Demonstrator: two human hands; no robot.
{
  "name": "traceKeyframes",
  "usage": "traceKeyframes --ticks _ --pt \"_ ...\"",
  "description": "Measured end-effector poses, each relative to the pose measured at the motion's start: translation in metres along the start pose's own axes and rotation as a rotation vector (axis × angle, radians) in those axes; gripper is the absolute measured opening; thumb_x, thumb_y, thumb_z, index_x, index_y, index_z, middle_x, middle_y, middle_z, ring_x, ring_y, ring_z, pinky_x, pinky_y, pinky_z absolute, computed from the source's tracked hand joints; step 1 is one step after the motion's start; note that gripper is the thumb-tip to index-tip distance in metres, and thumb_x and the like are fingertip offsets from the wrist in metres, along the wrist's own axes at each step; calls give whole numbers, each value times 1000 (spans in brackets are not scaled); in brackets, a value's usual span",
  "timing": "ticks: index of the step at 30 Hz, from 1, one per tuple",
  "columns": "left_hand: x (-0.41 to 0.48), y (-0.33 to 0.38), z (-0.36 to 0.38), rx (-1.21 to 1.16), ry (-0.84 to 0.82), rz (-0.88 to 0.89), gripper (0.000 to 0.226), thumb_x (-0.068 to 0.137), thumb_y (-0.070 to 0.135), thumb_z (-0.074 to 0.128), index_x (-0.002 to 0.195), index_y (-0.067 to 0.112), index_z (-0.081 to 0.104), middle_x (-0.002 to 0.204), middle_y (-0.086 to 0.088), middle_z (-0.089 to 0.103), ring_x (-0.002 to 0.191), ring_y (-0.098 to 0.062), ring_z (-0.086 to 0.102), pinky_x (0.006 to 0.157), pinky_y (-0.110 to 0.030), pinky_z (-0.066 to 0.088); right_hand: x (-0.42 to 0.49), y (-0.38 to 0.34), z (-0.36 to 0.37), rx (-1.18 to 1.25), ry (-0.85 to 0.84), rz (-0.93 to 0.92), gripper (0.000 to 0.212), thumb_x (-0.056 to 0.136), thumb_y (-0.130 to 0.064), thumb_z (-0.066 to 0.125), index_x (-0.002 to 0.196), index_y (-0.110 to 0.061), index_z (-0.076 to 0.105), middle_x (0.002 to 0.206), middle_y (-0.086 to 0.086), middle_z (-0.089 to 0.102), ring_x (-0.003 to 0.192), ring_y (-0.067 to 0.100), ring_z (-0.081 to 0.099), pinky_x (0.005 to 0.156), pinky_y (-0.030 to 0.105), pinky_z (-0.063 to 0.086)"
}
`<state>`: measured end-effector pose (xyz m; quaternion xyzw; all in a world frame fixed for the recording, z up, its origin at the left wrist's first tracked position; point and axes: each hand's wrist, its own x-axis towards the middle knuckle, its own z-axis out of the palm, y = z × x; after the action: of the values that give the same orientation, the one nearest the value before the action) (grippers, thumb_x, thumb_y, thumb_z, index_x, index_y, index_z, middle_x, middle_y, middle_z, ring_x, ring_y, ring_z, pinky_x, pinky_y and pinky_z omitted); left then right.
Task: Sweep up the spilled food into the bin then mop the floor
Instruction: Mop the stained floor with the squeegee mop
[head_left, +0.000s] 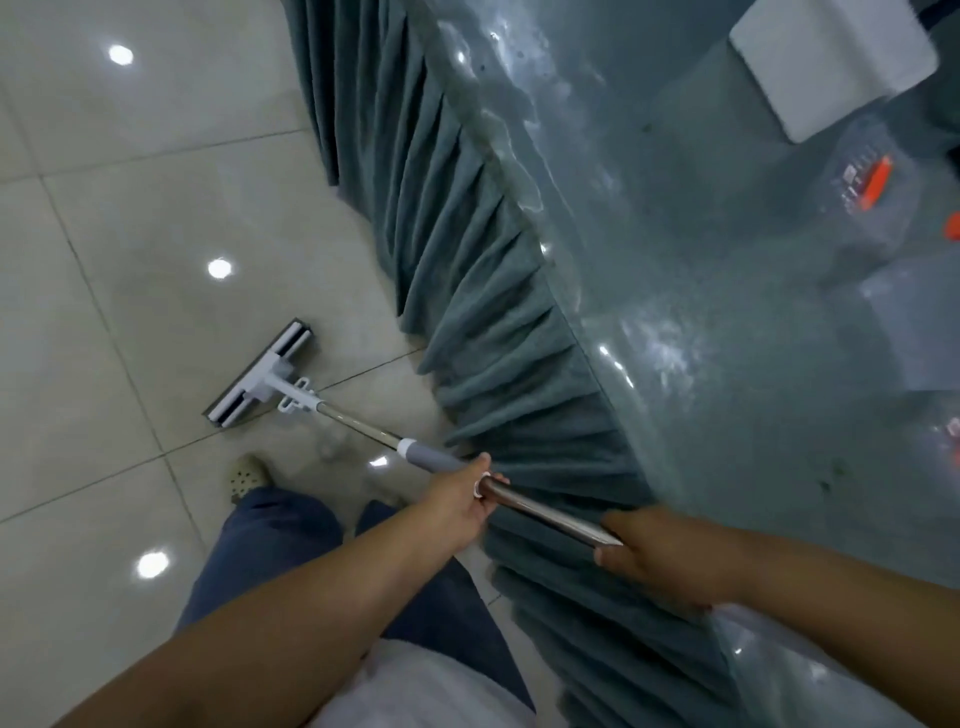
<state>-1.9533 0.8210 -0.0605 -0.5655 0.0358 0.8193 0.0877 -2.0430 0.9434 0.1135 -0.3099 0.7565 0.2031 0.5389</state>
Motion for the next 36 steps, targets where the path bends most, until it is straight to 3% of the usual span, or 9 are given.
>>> traceKeyframes --ticks 2,7,12,14,18,21,26,32,36 --pt "-2 19 -11 -81 26 32 13 92 1 54 80 3 49 69 -12 50 41 -16 57 39 -22 52 13 -17 -15 -20 -5 -37 25 97 -46 41 87 -23 42 94 -3 49 83 13 49 70 21 33" --pt "-10 99 -65 -285 84 94 18 92 -4 50 78 4 43 67 -12 45 57 -20 47 38 -23 53 56 -103 -64 -112 -44 -119 28 97 -45 42 73 -30 39 81 -6 48 73 14 51 59 23 38" --pt "-17 200 -147 -449 132 191 14 87 -7 51 94 2 44 73 -12 46 58 -18 48 40 -22 52 107 -232 -113 -298 -40 -185 37 97 -42 41 116 -13 53 106 6 57 92 22 56 77 31 43" --pt "-27 241 -185 -526 140 237 16 88 -6 53 98 2 43 74 -12 47 58 -18 49 42 -23 53 127 -290 -129 -360 -36 -219 37 97 -43 41 117 -13 52 108 8 57 92 23 55 80 33 45" --pt "-55 320 -266 -650 176 333 17 90 -3 55 78 3 44 64 -13 51 49 -20 52 39 -22 53 165 -409 -148 -484 -54 -280 31 97 -40 44 115 -15 51 107 11 56 86 27 60 75 39 56" --pt "-77 368 -329 -722 253 415 22 92 1 54 73 4 42 43 -11 55 32 -15 53 35 -20 49 181 -497 -151 -483 -66 -334 27 99 -37 42 97 -11 50 75 6 55 57 19 54 50 25 46" --pt "-101 414 -428 -795 390 513 28 93 4 52 69 7 40 27 -1 47 38 -12 49 41 -22 47 193 -617 -127 -453 -89 -416 41 99 -33 40 64 -12 41 58 3 48 45 13 47 43 23 38" --pt "-108 424 -498 -828 425 554 20 94 5 52 76 5 41 63 -6 44 54 -14 45 45 -25 47 204 -678 -92 -388 -145 -451 38 99 -27 41 65 -12 40 58 5 46 45 16 45 42 24 37" --pt "-97 414 -477 -776 422 530 20 96 6 50 78 4 41 58 -9 48 55 -16 44 55 -27 45 211 -651 -93 -429 -175 -388 25 99 -31 44 102 -7 49 67 7 45 54 20 48 46 25 47"
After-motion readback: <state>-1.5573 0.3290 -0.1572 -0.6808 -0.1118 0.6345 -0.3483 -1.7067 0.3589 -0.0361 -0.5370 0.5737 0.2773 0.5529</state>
